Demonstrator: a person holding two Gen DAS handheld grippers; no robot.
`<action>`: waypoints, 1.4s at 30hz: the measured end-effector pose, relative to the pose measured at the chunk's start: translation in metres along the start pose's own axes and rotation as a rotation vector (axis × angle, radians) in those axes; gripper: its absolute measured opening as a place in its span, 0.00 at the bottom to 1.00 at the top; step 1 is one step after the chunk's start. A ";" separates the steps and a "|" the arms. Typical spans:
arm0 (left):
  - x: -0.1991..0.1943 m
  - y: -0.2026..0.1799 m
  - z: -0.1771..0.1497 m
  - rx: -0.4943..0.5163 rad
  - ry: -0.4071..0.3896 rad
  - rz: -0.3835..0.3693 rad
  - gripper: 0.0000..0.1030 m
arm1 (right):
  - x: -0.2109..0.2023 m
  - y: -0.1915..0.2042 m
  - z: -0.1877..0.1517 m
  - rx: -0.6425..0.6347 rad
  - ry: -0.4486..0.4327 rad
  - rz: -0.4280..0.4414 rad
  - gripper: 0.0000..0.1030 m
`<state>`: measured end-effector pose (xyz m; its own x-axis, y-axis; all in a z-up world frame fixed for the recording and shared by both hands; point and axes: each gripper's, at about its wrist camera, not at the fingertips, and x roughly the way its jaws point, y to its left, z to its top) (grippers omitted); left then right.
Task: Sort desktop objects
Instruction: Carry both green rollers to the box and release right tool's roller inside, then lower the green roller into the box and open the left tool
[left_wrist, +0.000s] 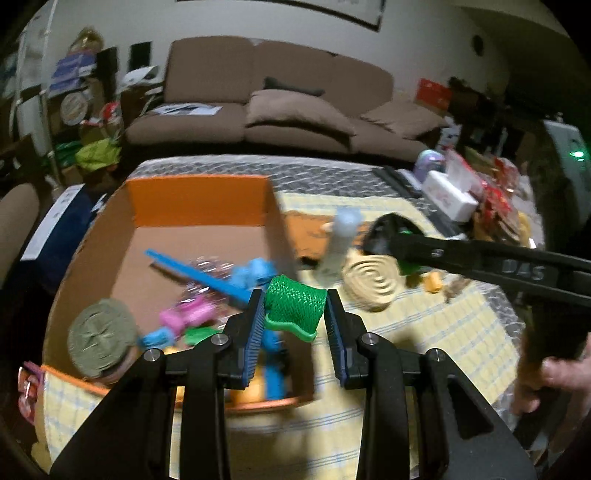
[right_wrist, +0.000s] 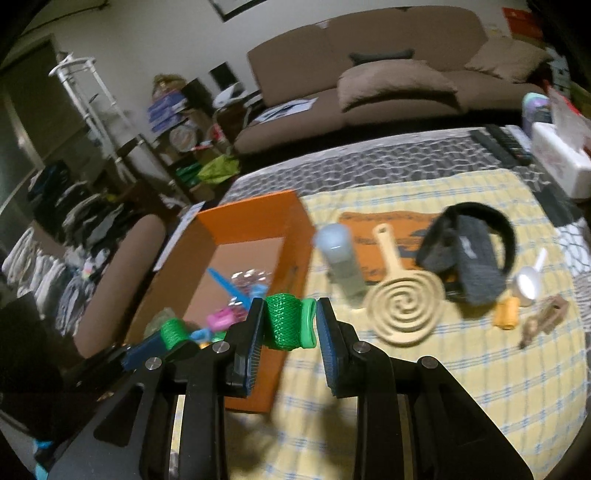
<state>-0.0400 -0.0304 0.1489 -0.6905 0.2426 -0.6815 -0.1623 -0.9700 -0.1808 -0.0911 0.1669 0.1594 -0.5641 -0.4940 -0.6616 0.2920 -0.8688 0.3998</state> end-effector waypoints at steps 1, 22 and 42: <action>0.000 0.006 -0.002 -0.010 0.004 0.005 0.29 | 0.003 0.004 -0.001 -0.003 0.006 0.009 0.27; 0.023 0.091 -0.022 -0.194 0.091 0.023 0.40 | 0.097 0.064 -0.030 -0.048 0.188 0.077 0.31; 0.003 0.084 -0.010 -0.230 -0.039 -0.004 0.99 | 0.060 0.037 -0.013 0.001 0.082 0.064 0.79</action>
<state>-0.0486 -0.1106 0.1249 -0.7173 0.2416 -0.6535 -0.0031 -0.9390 -0.3438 -0.1042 0.1044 0.1263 -0.4791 -0.5493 -0.6846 0.3245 -0.8356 0.4434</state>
